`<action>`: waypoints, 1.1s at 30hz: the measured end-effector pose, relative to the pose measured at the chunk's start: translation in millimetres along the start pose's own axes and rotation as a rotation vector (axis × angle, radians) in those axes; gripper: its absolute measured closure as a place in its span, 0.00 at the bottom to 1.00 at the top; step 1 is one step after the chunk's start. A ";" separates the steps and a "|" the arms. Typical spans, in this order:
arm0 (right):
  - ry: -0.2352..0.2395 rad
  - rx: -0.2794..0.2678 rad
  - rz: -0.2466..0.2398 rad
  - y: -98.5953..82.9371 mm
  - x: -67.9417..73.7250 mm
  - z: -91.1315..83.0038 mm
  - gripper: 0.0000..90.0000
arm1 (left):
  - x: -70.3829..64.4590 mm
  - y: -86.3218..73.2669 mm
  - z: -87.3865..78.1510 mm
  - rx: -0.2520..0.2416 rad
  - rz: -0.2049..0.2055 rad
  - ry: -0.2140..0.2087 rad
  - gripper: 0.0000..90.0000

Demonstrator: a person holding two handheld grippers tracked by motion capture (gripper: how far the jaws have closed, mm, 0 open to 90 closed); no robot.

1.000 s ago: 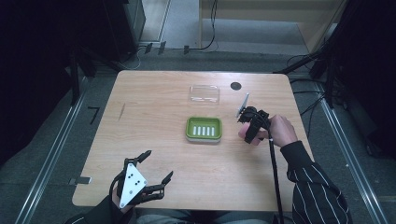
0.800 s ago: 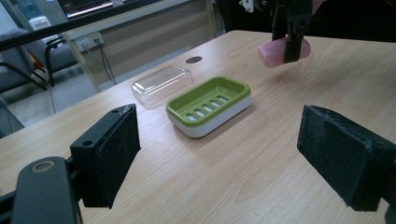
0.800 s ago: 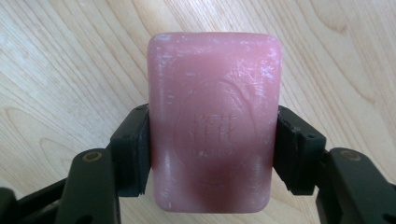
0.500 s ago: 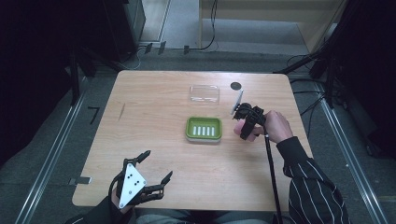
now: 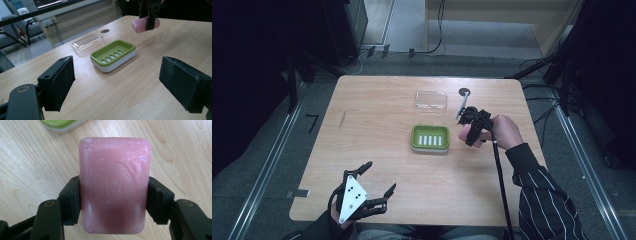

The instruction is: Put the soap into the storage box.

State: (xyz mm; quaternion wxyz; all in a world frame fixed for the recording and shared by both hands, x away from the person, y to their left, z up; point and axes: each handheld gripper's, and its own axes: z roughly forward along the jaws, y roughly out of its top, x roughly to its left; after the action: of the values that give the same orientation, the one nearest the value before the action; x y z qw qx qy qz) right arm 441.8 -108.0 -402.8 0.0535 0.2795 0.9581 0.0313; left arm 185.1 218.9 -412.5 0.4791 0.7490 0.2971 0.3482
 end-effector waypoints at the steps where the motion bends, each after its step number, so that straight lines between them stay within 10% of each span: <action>1: 0.000 -0.002 0.001 0.7 0.5 0.0 0.43 | 0.0 0.0 0.0 0.001 0.002 -0.001 0.15; 33: -0.020 -0.052 -0.094 29.2 7.6 -12.8 0.43 | 0.7 -1.3 -2.6 0.011 -0.010 0.013 0.15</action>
State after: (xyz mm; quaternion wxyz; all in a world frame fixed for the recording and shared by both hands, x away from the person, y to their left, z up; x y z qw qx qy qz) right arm 449.4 -79.7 -388.1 0.0719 0.2328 0.9685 0.0507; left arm 183.2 221.2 -412.7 0.4748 0.7478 0.3060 0.3489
